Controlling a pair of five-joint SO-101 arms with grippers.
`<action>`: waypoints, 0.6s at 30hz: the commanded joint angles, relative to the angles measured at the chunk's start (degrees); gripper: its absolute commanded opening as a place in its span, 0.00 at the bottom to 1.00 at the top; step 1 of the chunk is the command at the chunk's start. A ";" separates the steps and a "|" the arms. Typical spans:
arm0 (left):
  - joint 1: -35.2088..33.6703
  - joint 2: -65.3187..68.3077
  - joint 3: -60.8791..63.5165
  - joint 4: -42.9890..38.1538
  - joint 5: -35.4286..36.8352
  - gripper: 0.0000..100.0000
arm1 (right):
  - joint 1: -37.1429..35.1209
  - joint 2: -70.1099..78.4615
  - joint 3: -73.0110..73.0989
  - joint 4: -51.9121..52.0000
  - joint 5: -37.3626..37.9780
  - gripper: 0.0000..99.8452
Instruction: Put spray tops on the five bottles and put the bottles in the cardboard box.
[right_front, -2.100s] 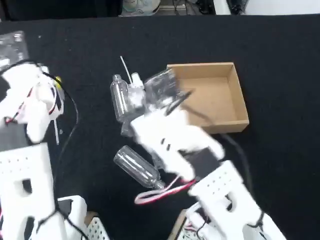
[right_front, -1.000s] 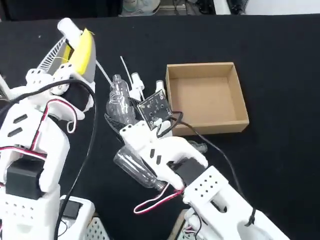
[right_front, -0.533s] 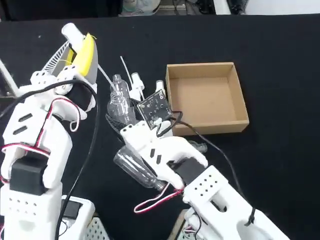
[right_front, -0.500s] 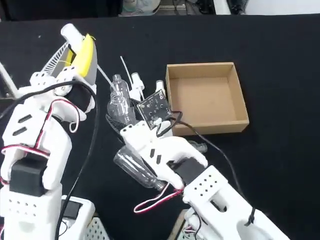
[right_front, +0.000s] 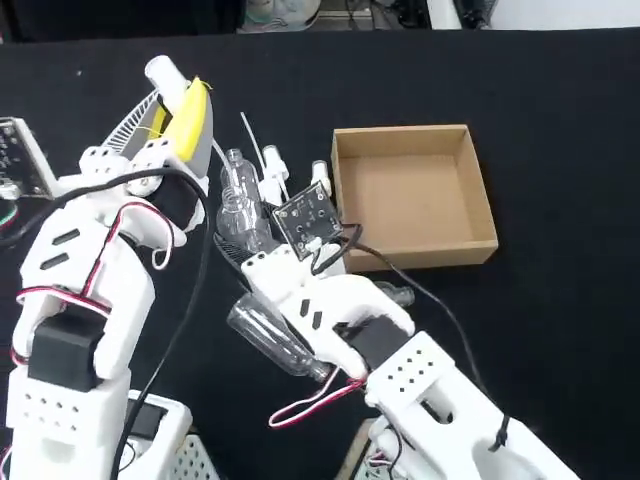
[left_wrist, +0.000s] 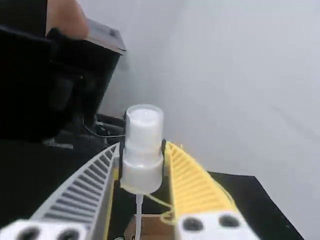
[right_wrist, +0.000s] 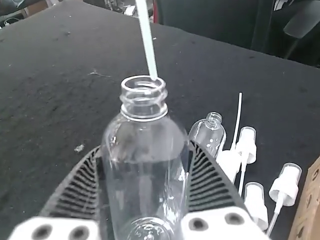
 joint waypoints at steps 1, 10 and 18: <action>0.92 0.62 -2.59 0.18 -3.25 0.03 | -0.79 -2.42 -1.36 -1.67 0.00 0.01; 1.36 4.57 -11.30 9.14 -5.63 0.03 | -0.70 -2.42 -1.54 -1.67 0.09 0.01; 1.36 11.78 -19.21 10.90 -5.63 0.03 | -0.70 -2.42 -1.54 -1.67 0.09 0.01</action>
